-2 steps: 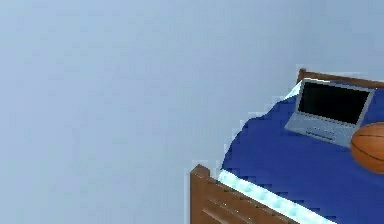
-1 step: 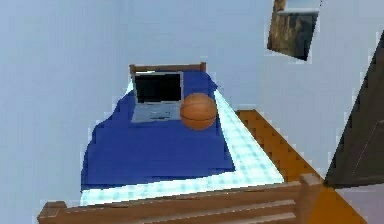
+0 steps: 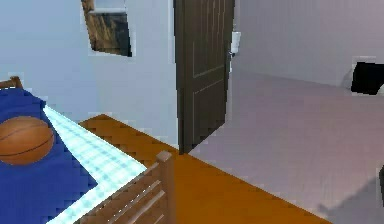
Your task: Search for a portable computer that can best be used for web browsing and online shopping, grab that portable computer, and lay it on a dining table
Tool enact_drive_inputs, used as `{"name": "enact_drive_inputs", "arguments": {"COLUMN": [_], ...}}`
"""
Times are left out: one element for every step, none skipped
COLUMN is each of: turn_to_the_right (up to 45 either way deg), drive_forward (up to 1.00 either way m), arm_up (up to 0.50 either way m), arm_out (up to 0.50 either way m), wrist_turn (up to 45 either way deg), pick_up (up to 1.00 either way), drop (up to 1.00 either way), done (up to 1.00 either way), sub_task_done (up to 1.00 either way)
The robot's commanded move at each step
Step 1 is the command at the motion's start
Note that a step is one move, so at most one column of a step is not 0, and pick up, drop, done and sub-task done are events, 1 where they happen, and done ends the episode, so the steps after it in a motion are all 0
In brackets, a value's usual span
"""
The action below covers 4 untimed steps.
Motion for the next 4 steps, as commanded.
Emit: {"name": "enact_drive_inputs", "arguments": {"turn_to_the_right": [9.0,0.0,-9.0,0.0], "drive_forward": [0.00,0.75,0.00,0.20], "arm_up": [0.00,0.00,0.00,0.00], "arm_out": [0.00,0.00,0.00,0.00], "wrist_turn": [0.0,0.0,0.0,0.0], "pick_up": [0.00,0.00,0.00,0.00], "drop": [0.00,0.00,0.00,0.00], "done": [0.00,0.00,0.00,0.00], "sub_task_done": [0.00,0.00,0.00,0.00]}}
